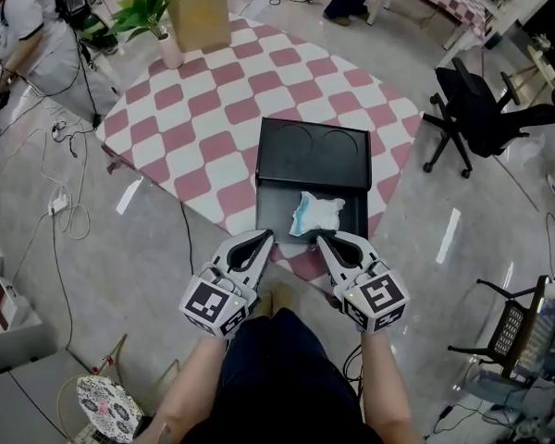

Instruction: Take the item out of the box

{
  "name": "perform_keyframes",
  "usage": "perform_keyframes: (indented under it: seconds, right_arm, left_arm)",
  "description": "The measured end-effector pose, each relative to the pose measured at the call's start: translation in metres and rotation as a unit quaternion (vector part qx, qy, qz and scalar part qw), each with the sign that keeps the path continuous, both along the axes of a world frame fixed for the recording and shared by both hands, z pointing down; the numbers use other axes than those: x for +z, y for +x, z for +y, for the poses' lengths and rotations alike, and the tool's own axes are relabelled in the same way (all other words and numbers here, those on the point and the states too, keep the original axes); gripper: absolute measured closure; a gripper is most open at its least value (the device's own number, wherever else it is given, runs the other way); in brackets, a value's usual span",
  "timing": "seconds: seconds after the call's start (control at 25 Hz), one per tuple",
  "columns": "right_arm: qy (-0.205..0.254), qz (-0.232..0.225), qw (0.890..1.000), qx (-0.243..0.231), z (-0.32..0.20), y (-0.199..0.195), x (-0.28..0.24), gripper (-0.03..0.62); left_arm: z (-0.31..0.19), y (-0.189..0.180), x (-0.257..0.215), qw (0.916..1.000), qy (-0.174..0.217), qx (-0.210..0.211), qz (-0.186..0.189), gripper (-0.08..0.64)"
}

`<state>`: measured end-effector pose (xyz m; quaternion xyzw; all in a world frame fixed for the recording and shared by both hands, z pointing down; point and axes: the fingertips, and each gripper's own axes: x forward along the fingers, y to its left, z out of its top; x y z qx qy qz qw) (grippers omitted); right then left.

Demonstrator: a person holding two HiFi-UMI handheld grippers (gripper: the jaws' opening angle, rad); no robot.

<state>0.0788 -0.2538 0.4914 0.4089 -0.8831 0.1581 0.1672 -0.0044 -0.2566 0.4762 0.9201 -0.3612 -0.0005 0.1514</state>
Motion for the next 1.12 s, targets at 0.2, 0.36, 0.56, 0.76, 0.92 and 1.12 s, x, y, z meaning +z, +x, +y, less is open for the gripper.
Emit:
perform_keyframes:
  seconds: [0.2, 0.36, 0.56, 0.76, 0.92, 1.12]
  right_arm:
    - [-0.003, 0.014, 1.0, -0.008, -0.012, -0.001, 0.002, 0.586]
    - [-0.011, 0.042, 0.999, -0.02, -0.016, 0.001, 0.008, 0.58]
    - [-0.027, 0.062, 0.997, -0.022, -0.023, 0.007, 0.017, 0.556]
    - [-0.039, 0.08, 0.995, -0.033, -0.032, 0.006, 0.023, 0.525]
    - [-0.051, 0.102, 0.993, -0.044, -0.038, 0.007, 0.031, 0.499]
    - [-0.077, 0.121, 0.988, -0.048, -0.044, 0.012, 0.043, 0.474]
  left_arm:
    - [-0.002, 0.004, 0.002, 0.9999, -0.005, 0.004, 0.009, 0.558]
    - [-0.005, 0.007, -0.002, 1.0, -0.001, 0.003, 0.006, 0.558]
    - [-0.007, 0.01, 0.001, 0.9998, -0.011, 0.003, 0.014, 0.558]
    - [-0.01, 0.011, -0.001, 0.9999, -0.01, -0.001, 0.012, 0.558]
    - [-0.012, 0.012, -0.001, 0.9999, -0.009, -0.002, 0.014, 0.558]
    - [-0.01, 0.014, 0.003, 0.9998, -0.009, 0.0, 0.017, 0.558]
